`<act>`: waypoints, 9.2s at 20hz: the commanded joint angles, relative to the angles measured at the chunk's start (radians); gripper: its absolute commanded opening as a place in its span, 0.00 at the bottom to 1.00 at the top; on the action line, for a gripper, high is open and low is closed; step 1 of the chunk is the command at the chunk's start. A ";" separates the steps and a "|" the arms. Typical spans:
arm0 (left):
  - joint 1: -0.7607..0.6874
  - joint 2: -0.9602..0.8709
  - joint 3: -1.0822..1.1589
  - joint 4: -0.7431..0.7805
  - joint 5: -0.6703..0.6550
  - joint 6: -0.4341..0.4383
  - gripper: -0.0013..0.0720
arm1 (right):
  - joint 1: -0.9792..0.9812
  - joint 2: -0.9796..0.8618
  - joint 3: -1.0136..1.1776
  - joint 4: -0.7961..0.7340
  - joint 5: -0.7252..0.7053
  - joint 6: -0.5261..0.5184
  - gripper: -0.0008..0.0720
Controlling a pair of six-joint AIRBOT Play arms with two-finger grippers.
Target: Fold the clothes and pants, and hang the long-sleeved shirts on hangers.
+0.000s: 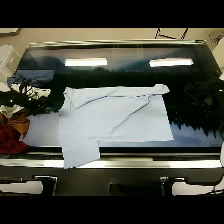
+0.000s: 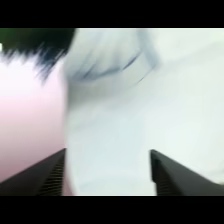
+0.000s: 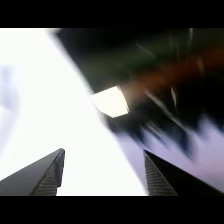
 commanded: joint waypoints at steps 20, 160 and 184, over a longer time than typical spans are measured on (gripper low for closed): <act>-0.014 0.049 -0.501 -0.209 0.080 0.258 0.05 | -0.159 0.080 -0.452 -0.021 0.138 -0.200 0.81; -0.046 0.356 -0.921 -0.078 0.179 0.235 0.05 | -0.065 0.189 -0.632 -0.091 0.180 -0.195 0.86; -0.046 0.389 -0.522 -0.061 0.066 0.181 0.04 | -0.063 0.201 -0.549 0.179 0.010 -0.248 0.07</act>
